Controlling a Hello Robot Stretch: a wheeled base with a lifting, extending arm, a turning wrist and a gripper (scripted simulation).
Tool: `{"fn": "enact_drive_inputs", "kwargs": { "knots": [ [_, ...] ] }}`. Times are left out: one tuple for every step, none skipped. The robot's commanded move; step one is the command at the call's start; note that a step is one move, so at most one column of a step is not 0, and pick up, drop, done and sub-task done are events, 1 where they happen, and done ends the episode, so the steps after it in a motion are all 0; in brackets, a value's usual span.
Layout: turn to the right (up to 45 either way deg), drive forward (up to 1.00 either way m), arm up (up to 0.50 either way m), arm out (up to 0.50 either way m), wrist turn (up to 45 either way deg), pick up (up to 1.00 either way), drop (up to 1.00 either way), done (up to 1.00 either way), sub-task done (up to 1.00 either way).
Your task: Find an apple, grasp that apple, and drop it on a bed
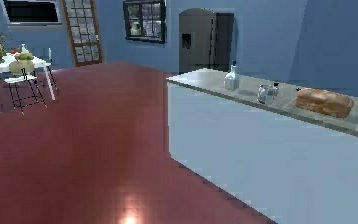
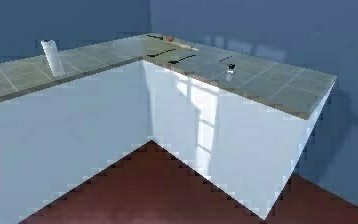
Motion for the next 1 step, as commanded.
{"fn": "enact_drive_inputs", "kwargs": {
  "knots": [
    [0.0, 0.35, 0.00, 0.00, 0.0, 0.00, 0.00, 0.00, 0.00]
  ]
}}
